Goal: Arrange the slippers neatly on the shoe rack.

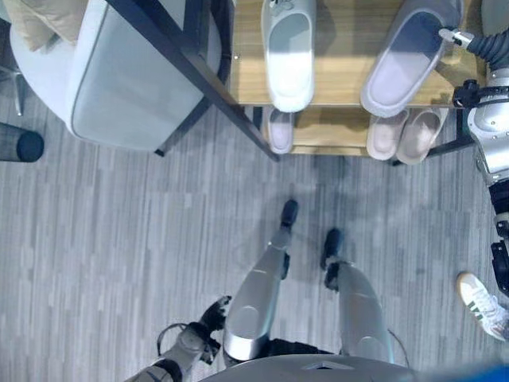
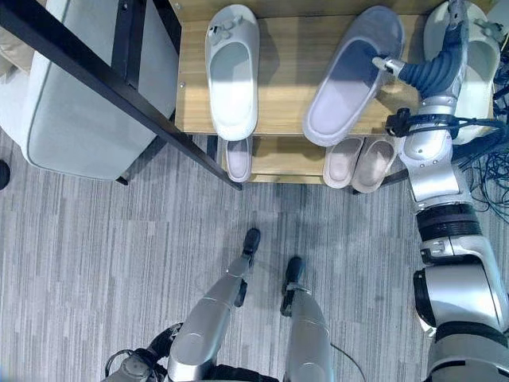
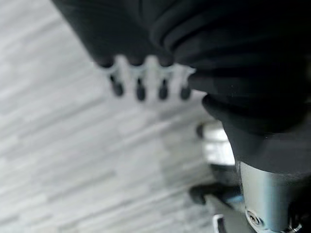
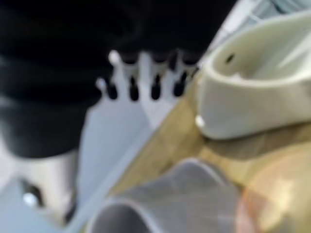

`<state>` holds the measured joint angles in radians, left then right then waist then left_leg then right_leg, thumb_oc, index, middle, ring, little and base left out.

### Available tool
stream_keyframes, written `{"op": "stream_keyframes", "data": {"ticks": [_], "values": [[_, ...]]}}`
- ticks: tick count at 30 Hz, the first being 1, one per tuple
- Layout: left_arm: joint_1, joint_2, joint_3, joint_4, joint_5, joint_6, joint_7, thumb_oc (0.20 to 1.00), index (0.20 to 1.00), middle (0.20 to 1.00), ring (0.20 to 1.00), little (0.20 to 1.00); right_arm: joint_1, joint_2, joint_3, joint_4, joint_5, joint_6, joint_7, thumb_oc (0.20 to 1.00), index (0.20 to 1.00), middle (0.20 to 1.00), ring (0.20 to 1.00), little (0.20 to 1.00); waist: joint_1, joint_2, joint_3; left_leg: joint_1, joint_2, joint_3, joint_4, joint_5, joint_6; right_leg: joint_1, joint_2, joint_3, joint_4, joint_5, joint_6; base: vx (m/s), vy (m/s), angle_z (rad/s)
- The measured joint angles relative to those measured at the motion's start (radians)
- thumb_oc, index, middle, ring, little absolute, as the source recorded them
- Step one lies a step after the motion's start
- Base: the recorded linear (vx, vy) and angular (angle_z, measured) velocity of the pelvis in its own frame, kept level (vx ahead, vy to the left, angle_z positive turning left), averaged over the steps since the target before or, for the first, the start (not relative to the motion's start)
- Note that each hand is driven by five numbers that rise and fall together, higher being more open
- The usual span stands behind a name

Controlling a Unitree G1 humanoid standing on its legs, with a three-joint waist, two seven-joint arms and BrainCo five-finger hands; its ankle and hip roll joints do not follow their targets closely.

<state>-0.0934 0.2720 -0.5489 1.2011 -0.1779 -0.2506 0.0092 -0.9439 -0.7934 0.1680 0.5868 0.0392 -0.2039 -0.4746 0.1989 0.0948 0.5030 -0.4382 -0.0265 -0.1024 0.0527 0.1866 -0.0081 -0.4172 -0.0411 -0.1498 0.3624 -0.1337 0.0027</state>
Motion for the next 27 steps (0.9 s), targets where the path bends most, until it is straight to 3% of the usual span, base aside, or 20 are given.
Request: {"op": "stream_keyframes", "data": {"ticks": [17,18,19,20,27], "values": [[-0.027,0.017,0.001,-0.002,-0.008,-0.001,0.021,1.0,1.0,1.0,1.0,1.0,-0.036,-0.046,0.045,0.107,-0.042,0.048,-0.001,1.0,1.0,1.0,1.0,1.0,0.011,-0.039,0.011,-0.044,-0.008,-0.017,-0.002,0.005,0.004,-0.016,-0.002,-0.014,-0.048,0.025,0.015,0.01,0.023,0.03],[-0.029,0.02,0.002,-0.002,-0.008,-0.001,0.021,1.0,1.0,1.0,1.0,1.0,-0.036,-0.046,0.046,0.107,-0.042,0.048,0.0,0.793,0.793,0.793,0.793,0.793,0.012,-0.041,0.011,-0.045,-0.008,-0.017,-0.002,0.005,0.004,-0.016,-0.002,-0.014,-0.05,0.026,0.016,0.0,0.0,0.0],[-0.03,0.024,0.003,-0.002,-0.008,-0.001,0.022,1.0,1.0,1.0,1.0,1.0,-0.036,-0.046,0.047,0.103,-0.043,0.048,0.0,0.793,0.793,0.793,0.793,0.793,0.011,-0.046,0.011,-0.046,-0.008,-0.018,-0.002,0.005,0.004,-0.016,-0.002,-0.016,-0.051,0.026,0.017,0.0,0.0,0.0],[-0.031,0.025,0.003,-0.002,-0.008,-0.001,0.022,1.0,1.0,1.0,1.0,1.0,-0.036,-0.046,0.047,0.102,-0.043,0.048,0.0,0.2,0.2,0.2,0.2,0.2,0.011,-0.049,0.011,-0.047,-0.008,-0.019,-0.002,0.006,0.004,-0.016,-0.002,-0.017,-0.052,0.026,0.017,0.0,0.0,0.0],[-0.042,0.028,0.009,-0.007,-0.008,-0.001,0.024,1.0,1.0,1.0,1.0,1.0,-0.033,-0.095,0.064,0.079,-0.146,0.07,-0.002,0.2,0.2,0.2,0.2,0.2,0.01,-0.066,0.015,-0.06,-0.008,-0.028,-0.001,0.007,0.002,-0.014,0.001,-0.028,-0.075,0.034,0.021,0.0,-0.002,0.04]]}}
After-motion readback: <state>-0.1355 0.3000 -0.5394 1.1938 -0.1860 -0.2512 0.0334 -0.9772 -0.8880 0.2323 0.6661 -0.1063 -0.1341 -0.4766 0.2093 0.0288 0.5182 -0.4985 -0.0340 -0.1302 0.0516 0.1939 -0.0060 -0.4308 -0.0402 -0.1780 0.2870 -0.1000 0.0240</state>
